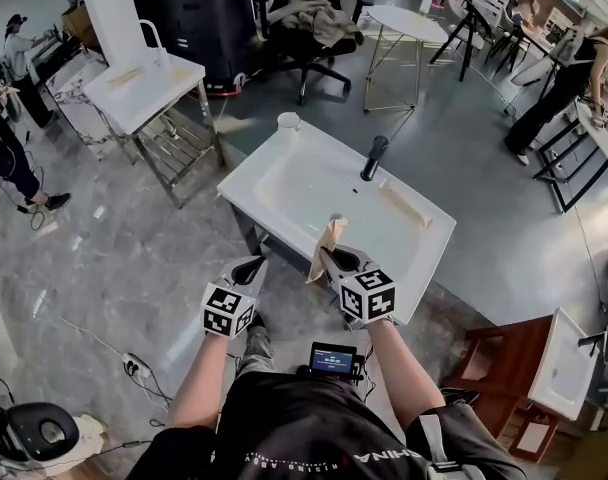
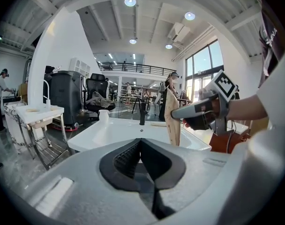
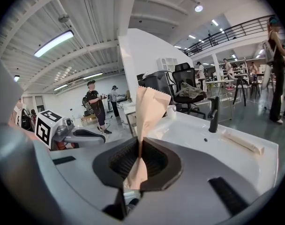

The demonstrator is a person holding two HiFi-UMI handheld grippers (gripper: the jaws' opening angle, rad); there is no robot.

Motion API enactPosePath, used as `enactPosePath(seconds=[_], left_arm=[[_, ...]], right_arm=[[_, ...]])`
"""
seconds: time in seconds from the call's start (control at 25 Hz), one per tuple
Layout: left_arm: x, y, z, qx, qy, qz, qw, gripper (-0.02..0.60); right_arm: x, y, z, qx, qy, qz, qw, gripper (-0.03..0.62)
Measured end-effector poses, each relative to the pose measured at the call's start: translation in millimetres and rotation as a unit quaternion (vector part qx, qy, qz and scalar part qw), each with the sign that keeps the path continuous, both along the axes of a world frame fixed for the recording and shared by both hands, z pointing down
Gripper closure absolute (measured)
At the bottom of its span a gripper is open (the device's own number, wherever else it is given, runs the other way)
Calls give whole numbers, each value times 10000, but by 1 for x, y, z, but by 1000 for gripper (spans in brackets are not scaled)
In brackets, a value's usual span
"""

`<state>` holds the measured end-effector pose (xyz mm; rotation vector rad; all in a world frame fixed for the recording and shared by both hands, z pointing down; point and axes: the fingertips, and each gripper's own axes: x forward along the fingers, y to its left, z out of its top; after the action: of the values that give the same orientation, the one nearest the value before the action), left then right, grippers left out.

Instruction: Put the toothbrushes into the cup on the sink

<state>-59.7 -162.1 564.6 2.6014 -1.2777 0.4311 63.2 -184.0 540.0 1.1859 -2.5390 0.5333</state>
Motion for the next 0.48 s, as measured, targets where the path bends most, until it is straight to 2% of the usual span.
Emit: enactPosePath(seconds=[0.48], left_arm=[[-54,-135,-13,35,-16,549,9985,571]], right_arm=[[-57,-120,-10,-22,17,501,9987,559]])
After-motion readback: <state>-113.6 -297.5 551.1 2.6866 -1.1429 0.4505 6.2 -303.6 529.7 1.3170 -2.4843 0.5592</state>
